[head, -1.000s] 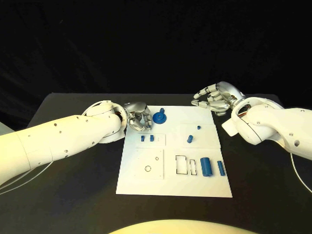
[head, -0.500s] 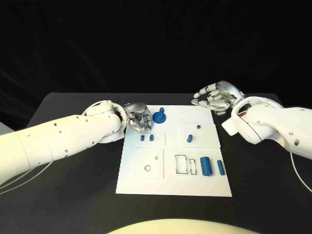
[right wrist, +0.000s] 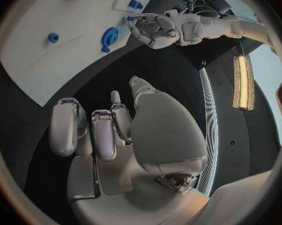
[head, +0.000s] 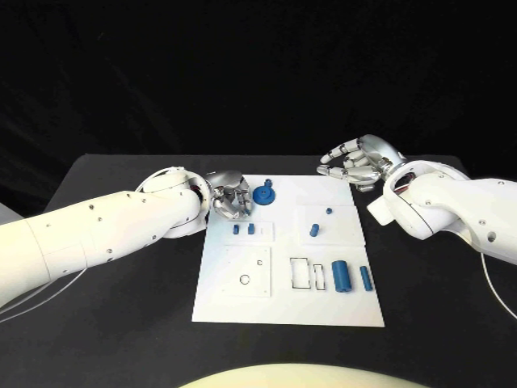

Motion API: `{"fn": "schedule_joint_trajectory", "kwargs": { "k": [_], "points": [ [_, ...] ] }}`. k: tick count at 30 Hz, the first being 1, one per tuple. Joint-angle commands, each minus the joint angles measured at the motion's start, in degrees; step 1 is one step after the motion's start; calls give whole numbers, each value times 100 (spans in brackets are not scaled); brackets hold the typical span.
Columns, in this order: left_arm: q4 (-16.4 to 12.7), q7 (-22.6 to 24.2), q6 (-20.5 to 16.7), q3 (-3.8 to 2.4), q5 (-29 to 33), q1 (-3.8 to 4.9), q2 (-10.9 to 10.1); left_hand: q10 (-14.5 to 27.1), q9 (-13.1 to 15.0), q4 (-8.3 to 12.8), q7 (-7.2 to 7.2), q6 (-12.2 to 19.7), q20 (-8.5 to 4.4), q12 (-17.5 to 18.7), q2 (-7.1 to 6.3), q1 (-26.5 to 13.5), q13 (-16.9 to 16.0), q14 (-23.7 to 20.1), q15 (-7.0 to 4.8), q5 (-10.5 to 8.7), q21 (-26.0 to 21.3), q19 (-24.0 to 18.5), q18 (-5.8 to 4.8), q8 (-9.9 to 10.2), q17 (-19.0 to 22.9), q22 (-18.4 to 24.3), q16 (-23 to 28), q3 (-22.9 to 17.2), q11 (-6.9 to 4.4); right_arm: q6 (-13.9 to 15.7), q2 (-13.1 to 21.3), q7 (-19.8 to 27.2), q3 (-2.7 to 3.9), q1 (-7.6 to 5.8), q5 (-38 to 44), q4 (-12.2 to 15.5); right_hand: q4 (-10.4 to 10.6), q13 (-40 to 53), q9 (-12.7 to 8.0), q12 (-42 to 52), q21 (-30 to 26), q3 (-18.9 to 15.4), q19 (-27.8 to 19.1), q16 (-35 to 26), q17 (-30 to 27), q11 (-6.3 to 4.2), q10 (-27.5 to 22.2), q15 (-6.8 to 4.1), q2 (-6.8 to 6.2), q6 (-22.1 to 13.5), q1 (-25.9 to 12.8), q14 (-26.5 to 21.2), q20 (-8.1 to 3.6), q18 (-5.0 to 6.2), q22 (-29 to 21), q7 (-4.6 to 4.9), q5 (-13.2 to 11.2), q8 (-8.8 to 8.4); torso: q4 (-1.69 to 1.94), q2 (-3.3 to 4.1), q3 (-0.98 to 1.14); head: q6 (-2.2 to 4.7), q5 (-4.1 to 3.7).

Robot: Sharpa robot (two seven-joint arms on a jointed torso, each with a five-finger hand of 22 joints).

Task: Assemble the parts on the task board

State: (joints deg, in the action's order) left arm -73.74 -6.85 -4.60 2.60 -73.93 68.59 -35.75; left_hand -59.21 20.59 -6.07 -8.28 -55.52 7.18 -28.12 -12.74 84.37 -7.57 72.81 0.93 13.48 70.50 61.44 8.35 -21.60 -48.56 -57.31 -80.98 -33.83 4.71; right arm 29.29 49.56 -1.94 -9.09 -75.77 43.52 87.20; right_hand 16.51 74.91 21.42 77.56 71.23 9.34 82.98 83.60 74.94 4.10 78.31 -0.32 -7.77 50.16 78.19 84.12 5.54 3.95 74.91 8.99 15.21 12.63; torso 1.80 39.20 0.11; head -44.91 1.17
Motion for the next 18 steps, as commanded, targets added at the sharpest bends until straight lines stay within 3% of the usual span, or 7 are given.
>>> {"fn": "schedule_joint_trajectory", "kwargs": {
  "k": [1,18],
  "points": [
    [-5,35,75,13,60,-14,16,-27,6,48,-4,-11,-3,35,23,8,-7,48,2,-16,22,44,-37,29,-25,-4,-25,-5,0,-67,0,41,1,4,53,5,-4,310,9,24,-20,40,-14,-29,178,-6,-3,-13,3,-21,-49,259,-19,28,44,-8,28,5,-1,2,-1,4,-2],
    [109,42,237,50,151,-14,70,68,-22,33,-33,248,27,325,-68,-204,20,-67,55,-26,-101,-141,-2,308,177,164,14,-14,57,-78,-4,35,1,6,53,-3,-4,310,9,24,-20,40,-14,-29,178,-6,-3,-13,3,-21,-49,259,-19,28,44,-8,28,5,-3,4,0,-18,-10]
  ]
}}
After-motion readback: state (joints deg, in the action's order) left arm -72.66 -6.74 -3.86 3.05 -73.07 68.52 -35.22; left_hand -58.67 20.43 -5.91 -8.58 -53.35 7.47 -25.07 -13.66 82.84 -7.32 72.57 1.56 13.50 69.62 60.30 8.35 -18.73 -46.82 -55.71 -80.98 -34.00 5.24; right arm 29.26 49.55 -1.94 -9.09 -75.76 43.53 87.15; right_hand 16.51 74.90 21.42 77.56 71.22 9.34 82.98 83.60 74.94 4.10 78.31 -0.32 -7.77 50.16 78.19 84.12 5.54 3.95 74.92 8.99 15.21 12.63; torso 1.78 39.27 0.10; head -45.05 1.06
